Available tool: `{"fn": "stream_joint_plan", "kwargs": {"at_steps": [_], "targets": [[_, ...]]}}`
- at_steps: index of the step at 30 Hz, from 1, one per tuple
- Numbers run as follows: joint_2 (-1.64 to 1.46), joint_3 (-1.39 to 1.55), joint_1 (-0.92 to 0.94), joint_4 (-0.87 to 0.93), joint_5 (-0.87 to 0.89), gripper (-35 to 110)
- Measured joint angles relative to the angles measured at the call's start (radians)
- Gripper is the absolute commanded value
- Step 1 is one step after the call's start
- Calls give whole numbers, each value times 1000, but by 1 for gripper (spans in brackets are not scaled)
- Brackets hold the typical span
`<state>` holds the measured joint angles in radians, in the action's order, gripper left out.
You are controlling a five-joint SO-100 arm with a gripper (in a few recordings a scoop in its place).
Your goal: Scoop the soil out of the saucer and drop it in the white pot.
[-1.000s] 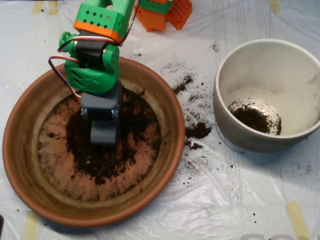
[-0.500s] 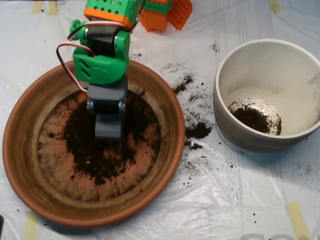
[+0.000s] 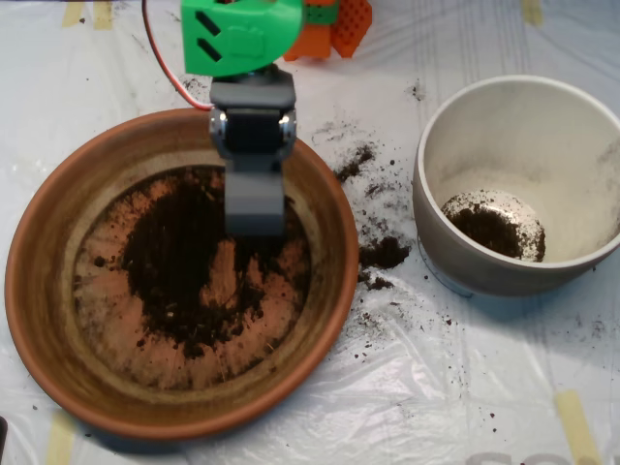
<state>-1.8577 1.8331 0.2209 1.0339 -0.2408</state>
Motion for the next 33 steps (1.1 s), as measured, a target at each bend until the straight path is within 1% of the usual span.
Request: {"fn": "stream_joint_plan", "kwargs": {"at_steps": [7,15,22,30,33], "targets": [[-20,-201,-152,178,43,-1],[-18,-439,-345,327,89,-1],[91,-568,-500,360,98,-1],[272,-686,-614,393,123,0],[293,-690,-658,396,123,11]]}}
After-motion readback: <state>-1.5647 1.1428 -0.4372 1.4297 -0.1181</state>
